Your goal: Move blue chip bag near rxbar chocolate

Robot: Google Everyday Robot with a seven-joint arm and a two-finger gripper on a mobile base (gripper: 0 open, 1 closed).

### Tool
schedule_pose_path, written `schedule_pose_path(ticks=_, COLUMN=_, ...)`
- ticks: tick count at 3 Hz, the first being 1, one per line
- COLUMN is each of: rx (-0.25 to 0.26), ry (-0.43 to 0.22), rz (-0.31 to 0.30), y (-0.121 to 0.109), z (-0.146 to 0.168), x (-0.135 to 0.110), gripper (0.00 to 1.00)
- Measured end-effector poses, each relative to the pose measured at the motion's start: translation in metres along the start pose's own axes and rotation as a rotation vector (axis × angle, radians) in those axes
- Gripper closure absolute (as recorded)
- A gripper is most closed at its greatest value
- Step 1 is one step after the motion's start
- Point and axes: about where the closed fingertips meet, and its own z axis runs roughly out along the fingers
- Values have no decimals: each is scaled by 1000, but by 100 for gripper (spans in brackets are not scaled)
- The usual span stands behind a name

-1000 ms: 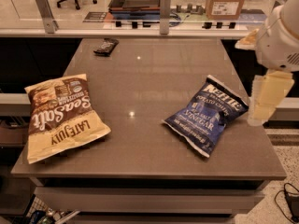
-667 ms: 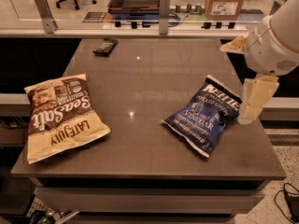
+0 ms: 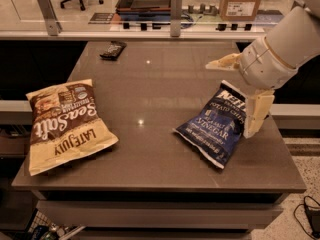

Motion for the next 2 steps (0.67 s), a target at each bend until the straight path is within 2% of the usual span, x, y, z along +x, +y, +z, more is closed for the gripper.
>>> schedule_pose_path(ticks=1, rx=-66, ry=-26, rz=-67, y=13, z=23, x=-1, gripper=0)
schedule_pose_path(ticks=2, rx=-96, ry=39, rz=-64, y=21, z=45, x=0, gripper=0)
